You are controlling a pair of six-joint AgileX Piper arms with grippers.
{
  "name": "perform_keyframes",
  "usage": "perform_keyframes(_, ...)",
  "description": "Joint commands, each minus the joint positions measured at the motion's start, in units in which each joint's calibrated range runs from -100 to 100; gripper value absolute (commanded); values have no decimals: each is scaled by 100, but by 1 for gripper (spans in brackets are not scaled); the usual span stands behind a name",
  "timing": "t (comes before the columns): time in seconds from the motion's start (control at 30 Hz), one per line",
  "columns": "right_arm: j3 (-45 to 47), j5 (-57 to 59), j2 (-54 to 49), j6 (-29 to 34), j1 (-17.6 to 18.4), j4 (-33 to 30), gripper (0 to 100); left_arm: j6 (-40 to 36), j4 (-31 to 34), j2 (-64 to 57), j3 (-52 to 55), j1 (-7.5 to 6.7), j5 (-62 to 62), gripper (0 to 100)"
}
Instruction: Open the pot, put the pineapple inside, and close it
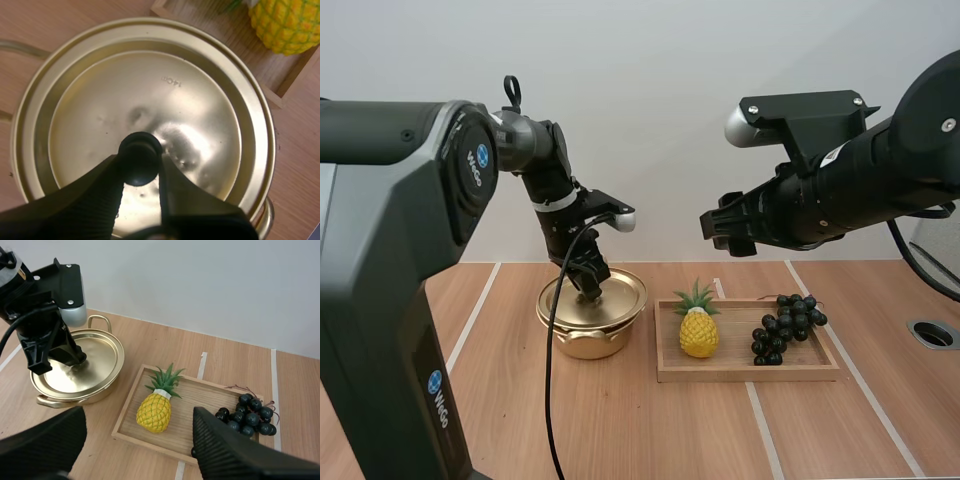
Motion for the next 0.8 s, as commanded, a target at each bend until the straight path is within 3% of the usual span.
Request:
perform_keyframes(0.0,-58,-48,-29,-29,-18,-10,100,18,11,-243,-290,-21,26,0)
perform_keyframes(0.43,-58,-48,-29,-38,-18,-8,100,-362,11,-1408,-2864,-21,26,0)
perform_keyframes(0.63,-58,-48,-29,-47,-18,-8,100,-1204,38,-2111,-4400,-14,-12,0)
perform_keyframes(0.77,-58,-48,2,-58,-18,-8,100,-1734,38,-2525,-5390,-14,-1052,0)
